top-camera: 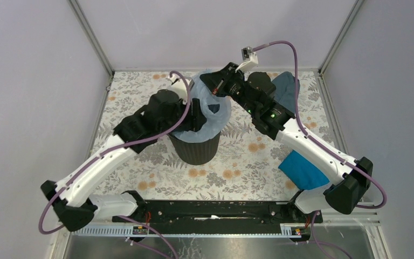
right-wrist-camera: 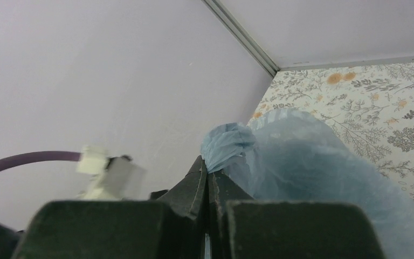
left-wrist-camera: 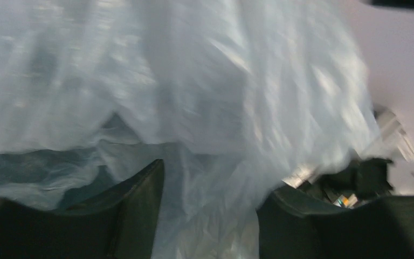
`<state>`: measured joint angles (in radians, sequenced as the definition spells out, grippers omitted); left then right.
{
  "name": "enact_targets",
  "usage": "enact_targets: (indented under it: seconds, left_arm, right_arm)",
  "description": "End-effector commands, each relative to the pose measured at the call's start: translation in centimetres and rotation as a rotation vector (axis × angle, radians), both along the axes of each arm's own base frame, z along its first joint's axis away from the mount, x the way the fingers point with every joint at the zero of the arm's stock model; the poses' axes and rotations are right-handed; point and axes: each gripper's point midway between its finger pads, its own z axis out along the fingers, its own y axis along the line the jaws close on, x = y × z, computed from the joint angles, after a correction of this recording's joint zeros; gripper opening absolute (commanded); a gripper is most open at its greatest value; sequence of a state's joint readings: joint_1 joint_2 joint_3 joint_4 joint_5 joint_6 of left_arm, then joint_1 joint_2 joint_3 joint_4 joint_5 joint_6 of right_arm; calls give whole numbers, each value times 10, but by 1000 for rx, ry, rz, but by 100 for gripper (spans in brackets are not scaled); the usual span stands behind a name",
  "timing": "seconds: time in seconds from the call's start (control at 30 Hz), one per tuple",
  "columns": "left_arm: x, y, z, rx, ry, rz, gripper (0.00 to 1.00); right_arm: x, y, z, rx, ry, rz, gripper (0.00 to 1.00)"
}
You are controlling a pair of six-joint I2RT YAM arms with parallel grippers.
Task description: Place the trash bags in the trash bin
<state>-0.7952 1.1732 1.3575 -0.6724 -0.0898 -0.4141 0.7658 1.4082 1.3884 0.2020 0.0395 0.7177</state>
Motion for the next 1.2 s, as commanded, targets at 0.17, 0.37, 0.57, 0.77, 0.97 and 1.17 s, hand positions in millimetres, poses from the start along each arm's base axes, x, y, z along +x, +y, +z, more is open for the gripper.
enact_targets:
  seconds: [0.17,0.37,0.57,0.77,0.97,1.17]
  left_arm:
    - [45,64,-40,252,-40,385,46]
    - [8,12,-30,129,25,12,95]
    - [-20,41,19,95,-54,-19,99]
    - [7,118,51,124,-124,318,95]
    - [50,141,6,82,-15,525,99]
    - [48,90,-15,-186,88,343,94]
  right_arm:
    - [-7,13,-7,-114,-199,95,0]
    - [-20,41,-23,-189,-244,280,0]
    - [-27,31,-55,-243,-159,277,0]
    - [-36,21,-84,-336,-75,293,0]
    - [-45,14,-76,-321,-16,294,0]
    - [-50,-1,-75,-363,19,262,0]
